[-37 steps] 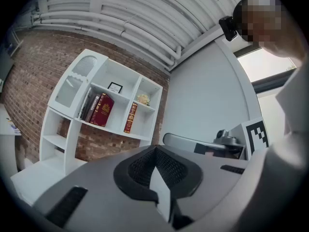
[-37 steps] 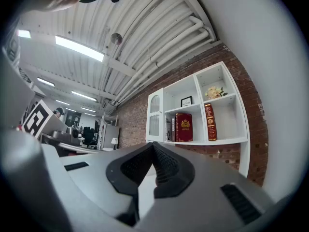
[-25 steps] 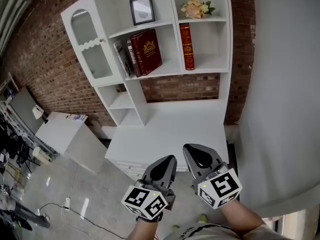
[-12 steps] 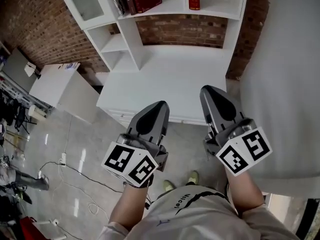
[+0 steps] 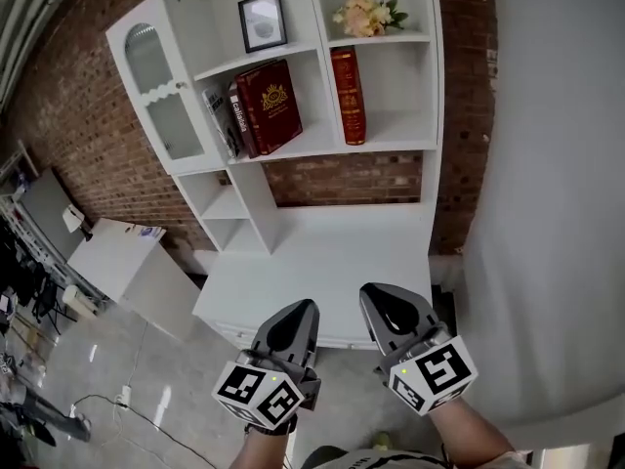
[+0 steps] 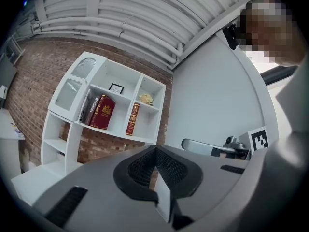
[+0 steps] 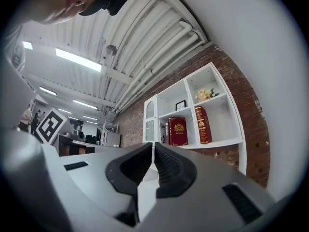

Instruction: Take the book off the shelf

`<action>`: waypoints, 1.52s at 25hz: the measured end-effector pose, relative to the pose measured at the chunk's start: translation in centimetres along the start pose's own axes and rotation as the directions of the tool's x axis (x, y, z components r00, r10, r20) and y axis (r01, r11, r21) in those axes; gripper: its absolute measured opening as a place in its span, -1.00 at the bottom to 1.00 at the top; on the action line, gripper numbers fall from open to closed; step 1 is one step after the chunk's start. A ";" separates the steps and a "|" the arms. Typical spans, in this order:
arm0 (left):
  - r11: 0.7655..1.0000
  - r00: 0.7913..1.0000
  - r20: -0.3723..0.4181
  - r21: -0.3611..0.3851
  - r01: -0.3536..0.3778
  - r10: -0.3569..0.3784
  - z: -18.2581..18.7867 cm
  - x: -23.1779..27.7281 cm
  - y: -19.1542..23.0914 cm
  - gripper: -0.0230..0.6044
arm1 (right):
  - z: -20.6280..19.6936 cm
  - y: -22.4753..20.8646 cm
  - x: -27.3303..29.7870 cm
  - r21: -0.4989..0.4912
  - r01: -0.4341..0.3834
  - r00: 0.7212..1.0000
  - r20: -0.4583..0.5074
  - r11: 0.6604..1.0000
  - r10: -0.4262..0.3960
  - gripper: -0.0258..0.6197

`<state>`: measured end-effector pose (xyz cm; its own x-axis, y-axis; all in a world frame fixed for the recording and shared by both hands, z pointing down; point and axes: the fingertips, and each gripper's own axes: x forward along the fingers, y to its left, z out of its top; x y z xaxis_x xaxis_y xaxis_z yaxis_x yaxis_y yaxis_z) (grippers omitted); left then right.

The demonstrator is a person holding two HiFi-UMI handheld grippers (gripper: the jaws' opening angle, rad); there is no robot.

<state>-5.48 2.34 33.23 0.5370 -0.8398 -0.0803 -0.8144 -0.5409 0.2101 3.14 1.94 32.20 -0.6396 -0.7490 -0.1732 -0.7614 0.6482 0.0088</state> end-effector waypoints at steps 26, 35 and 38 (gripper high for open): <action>0.982 0.982 0.026 0.020 0.186 -0.187 1.6 16.1 10.0 -0.89 | -2.6 -9.2 14.9 -0.085 0.147 0.988 -0.037 0.986 -0.150 -0.86; 0.960 0.960 0.014 0.036 0.279 -0.280 3.0 22.0 15.9 -0.89 | -3.7 -13.3 22.9 -0.110 0.265 0.963 -0.024 0.958 -0.269 -0.86; 0.955 0.955 0.008 0.026 0.296 -0.297 2.9 23.6 17.0 -0.89 | -4.1 -14.8 24.3 -0.115 0.296 0.953 -0.031 0.948 -0.301 -0.74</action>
<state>-7.30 -26.81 32.07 0.7526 -0.6419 -0.1466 -0.6243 -0.7664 0.1513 -1.59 -26.42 31.89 -0.3834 -0.9134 -0.1368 -0.9235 0.3771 0.0700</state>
